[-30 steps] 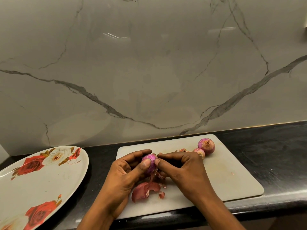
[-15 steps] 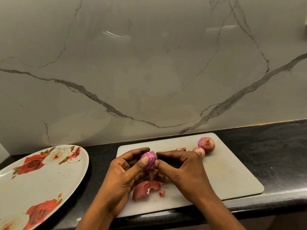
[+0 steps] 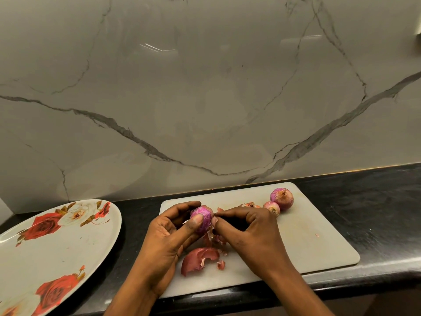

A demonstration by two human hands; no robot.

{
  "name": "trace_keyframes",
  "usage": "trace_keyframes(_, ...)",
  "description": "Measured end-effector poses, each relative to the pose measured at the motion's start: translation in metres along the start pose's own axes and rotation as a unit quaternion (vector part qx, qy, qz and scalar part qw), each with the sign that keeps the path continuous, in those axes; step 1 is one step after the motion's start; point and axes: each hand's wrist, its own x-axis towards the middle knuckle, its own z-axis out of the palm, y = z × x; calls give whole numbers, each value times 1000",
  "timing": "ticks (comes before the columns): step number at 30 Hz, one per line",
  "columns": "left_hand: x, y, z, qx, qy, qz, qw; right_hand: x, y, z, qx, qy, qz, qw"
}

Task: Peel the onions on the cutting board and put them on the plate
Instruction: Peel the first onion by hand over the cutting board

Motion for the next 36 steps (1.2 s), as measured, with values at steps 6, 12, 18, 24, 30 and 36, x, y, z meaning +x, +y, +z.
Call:
trace_keyframes(6,0,-2,-1,25,-10,18,999,0,3,3,-43,-1,5,999)
trace_keyframes(12,-2,-3,0,43,-16,23,999,1,6,6,-68,-1,0,998)
trace_keyframes(18,-2,1,1,-4,-19,-6,1000,1,8,6,-72,19,18,997)
trace_keyframes(24,-2,5,0,-54,-27,-34,998,2,11,4,-47,30,25,998)
trace_keyframes(30,0,3,0,-38,-12,-35,999,1,4,3,-24,18,4,1000)
trace_keyframes(36,0,3,2,-27,4,-25,999,-1,3,3,-28,-11,-16,999)
